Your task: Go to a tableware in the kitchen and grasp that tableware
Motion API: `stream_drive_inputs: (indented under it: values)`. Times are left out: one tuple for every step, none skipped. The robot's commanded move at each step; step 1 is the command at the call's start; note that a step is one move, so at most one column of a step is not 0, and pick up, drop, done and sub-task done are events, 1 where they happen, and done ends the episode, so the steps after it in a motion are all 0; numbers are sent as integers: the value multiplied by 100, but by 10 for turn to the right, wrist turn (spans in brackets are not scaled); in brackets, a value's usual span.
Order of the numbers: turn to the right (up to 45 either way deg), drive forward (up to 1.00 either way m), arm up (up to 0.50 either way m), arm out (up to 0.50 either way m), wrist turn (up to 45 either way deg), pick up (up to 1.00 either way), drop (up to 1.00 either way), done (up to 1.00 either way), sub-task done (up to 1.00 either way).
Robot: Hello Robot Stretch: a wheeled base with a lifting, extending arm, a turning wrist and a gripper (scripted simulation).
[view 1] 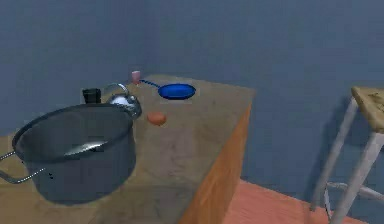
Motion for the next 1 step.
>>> stream_drive_inputs:
  values:
    - [450, 0, 0, 0, 0, 0, 0, 0, 0]
